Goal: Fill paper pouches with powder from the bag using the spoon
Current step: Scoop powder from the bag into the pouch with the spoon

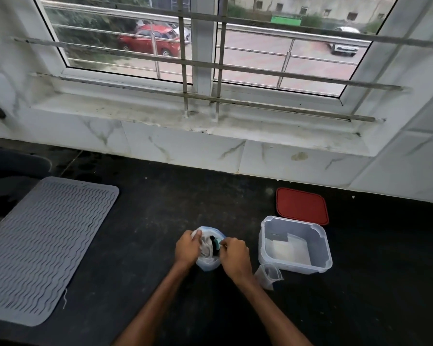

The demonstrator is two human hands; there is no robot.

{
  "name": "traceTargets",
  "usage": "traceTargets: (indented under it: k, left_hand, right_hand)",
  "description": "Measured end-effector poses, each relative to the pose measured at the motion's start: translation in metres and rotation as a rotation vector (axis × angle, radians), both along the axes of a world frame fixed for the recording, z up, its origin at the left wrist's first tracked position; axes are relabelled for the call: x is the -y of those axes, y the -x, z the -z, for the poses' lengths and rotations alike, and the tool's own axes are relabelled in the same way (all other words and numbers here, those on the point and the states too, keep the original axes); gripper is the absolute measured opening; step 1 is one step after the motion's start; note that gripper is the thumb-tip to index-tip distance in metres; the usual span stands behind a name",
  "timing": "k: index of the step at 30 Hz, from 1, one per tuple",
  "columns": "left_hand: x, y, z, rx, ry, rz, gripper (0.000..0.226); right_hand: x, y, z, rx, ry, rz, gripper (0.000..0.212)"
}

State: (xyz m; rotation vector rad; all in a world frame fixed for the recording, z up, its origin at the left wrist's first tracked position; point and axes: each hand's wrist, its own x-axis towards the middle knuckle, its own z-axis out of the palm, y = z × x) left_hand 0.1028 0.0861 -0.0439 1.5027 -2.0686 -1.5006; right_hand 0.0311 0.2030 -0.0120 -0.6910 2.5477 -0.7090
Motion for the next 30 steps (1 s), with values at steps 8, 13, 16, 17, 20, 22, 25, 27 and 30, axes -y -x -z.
traceTargets:
  k: [8, 13, 16, 17, 20, 22, 25, 27, 30]
  left_hand:
    - [0.0, 0.001, 0.007, -0.052, -0.05, 0.092, 0.043]
    - [0.002, -0.002, 0.015, -0.141, -0.164, 0.031, 0.027]
    - [0.004, -0.006, 0.014, -0.226, -0.284, 0.017, 0.026]
    - [0.004, -0.006, 0.013, -0.237, -0.308, 0.02, 0.025]
    - [0.005, -0.005, 0.009, -0.261, -0.394, -0.028, 0.024]
    - [0.004, -0.003, 0.006, -0.291, -0.442, -0.086, 0.021]
    - [0.003, -0.004, 0.012, -0.321, -0.471, -0.093, 0.033]
    - [0.003, -0.007, 0.02, -0.329, -0.466, -0.104, 0.055]
    - [0.008, -0.01, 0.045, -0.32, -0.458, -0.123, 0.068]
  right_hand:
    - [-0.001, 0.003, 0.025, 0.243, 0.126, 0.243, 0.014]
    - [0.001, -0.002, 0.017, 0.402, 0.245, 0.389, 0.017]
    - [0.002, -0.005, 0.016, 0.4, 0.248, 0.406, 0.016]
    - [0.002, -0.006, 0.017, 0.384, 0.236, 0.401, 0.017]
    - [0.001, -0.007, 0.018, 0.365, 0.222, 0.384, 0.018]
    - [0.0, -0.007, 0.016, 0.39, 0.236, 0.385, 0.018]
    - [-0.003, -0.007, 0.017, 0.414, 0.25, 0.41, 0.017]
    - [-0.005, -0.008, 0.018, 0.414, 0.243, 0.412, 0.015]
    - [-0.009, -0.009, 0.014, 0.429, 0.256, 0.405, 0.016]
